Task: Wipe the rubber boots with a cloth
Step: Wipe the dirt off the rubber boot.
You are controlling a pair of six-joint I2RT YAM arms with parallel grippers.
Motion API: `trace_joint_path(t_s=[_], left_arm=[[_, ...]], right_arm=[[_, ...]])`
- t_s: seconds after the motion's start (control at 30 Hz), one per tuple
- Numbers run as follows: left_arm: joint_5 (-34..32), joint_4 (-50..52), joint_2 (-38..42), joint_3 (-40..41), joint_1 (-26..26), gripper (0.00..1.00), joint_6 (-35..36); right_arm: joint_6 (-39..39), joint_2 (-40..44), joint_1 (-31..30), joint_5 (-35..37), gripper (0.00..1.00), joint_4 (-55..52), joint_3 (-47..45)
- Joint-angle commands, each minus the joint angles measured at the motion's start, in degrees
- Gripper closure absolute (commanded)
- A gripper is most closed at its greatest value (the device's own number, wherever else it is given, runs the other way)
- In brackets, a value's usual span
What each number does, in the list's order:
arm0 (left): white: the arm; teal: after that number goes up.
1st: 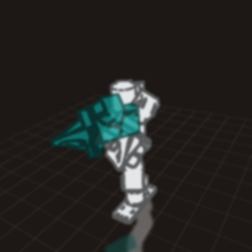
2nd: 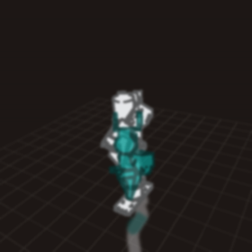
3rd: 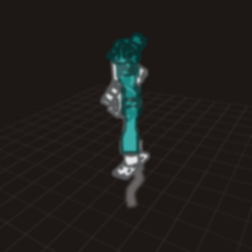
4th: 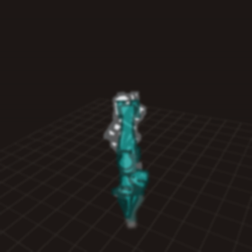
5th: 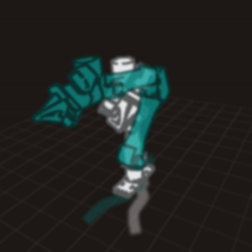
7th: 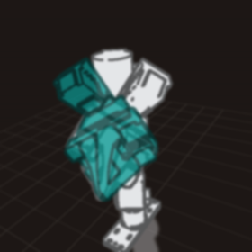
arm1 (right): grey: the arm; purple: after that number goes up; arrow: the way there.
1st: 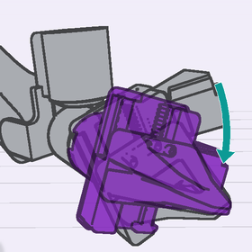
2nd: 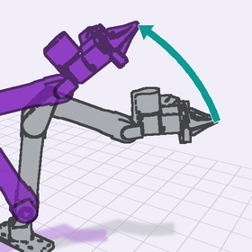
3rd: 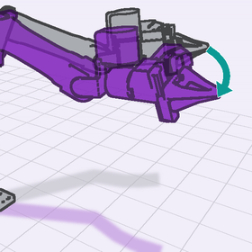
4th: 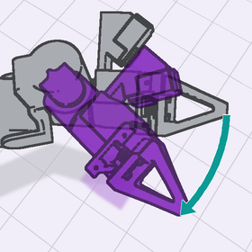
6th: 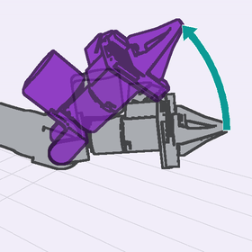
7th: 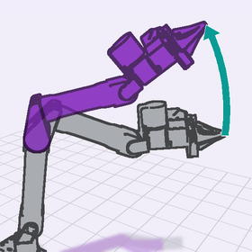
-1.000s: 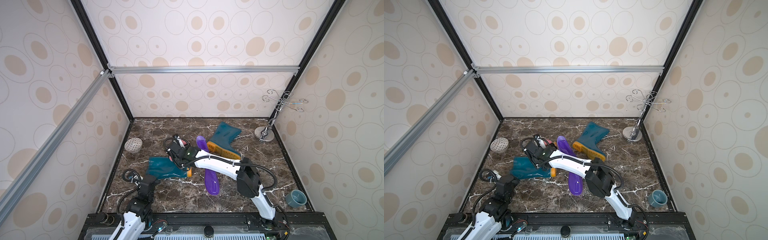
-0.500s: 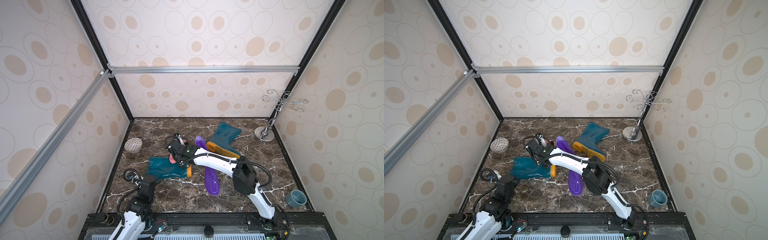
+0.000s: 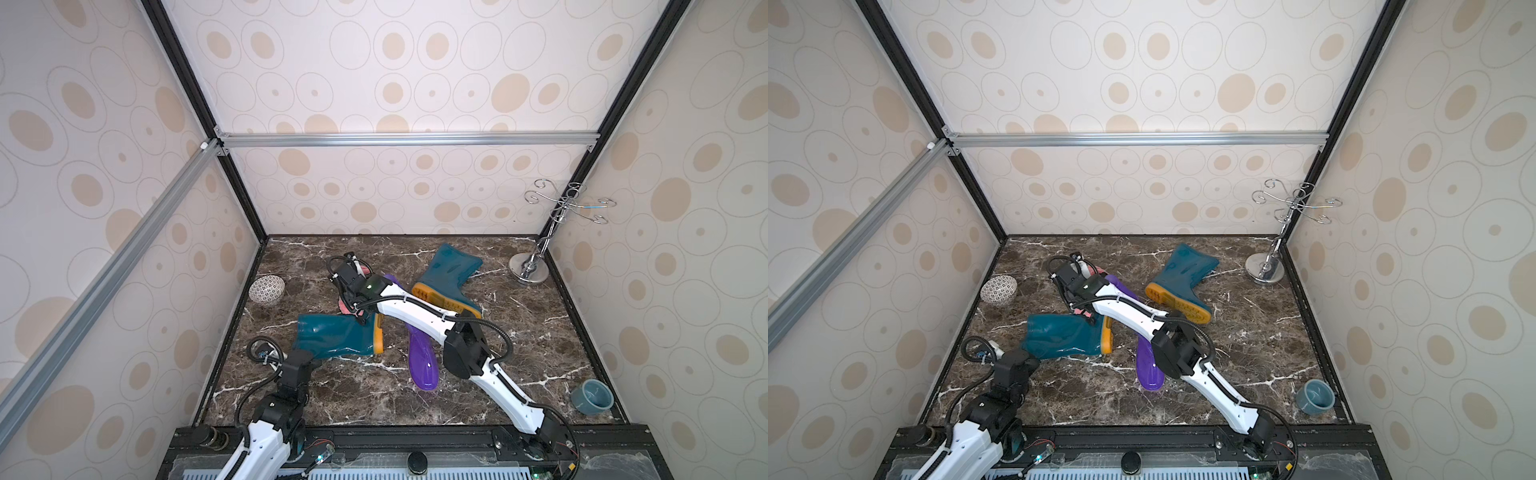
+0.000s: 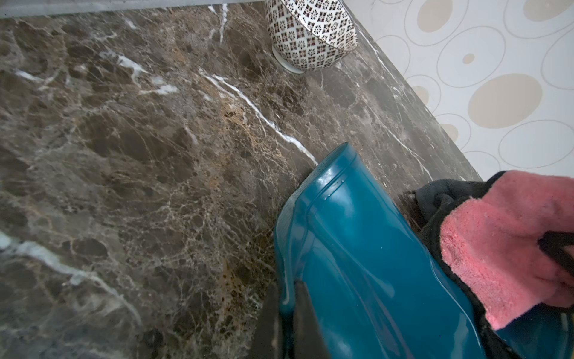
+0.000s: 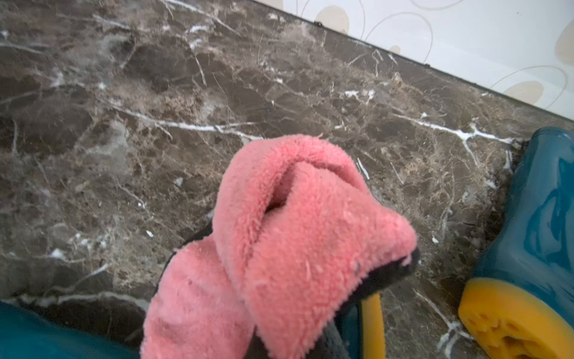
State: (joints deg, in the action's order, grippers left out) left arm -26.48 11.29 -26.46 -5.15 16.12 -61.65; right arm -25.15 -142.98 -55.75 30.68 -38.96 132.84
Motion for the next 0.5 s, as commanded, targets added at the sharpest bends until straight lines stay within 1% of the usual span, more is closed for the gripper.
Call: trace_joint_path(t_s=[0.0, 0.07, 0.13, 0.17, 0.3, 0.37, 0.4, 0.47], left_arm=[[-1.1, -1.1, -0.2, -0.2, -0.4, 1.0, 1.0], [-1.0, -1.4, -0.3, -0.1, -0.5, 1.0, 1.2], [-1.0, -1.5, -0.3, -0.1, -0.5, 1.0, 1.1], [-1.0, -1.7, -0.3, -0.1, -0.5, 1.0, 1.2], [-1.2, -1.3, -0.2, -0.2, -0.5, 1.0, 1.1], [-1.2, -1.1, 0.4, -0.1, -0.5, 1.0, 1.0], [-1.3, -0.9, 0.8, 0.0, -0.5, 1.0, 0.9], [-1.3, -0.8, 1.3, 0.1, -0.4, 1.0, 0.9]], right_arm=[[0.4, 5.1, -2.7, -1.5, 1.0, 3.3, -8.5], [1.3, 6.6, -4.5, -2.4, 1.0, 5.7, -11.4], [2.9, 6.1, -6.0, -7.1, 1.0, 7.3, -11.0], [3.1, 5.0, -6.5, -9.2, 1.0, 6.7, -9.3], [3.0, -1.7, -7.7, -18.8, 1.0, 2.8, 2.6], [2.0, -3.6, -7.7, -23.4, 1.0, 3.4, 5.7], [2.0, -4.5, -7.7, -25.3, 1.0, 3.9, 7.2], [1.6, -5.8, -7.8, -26.6, 1.0, 3.8, 10.7]])
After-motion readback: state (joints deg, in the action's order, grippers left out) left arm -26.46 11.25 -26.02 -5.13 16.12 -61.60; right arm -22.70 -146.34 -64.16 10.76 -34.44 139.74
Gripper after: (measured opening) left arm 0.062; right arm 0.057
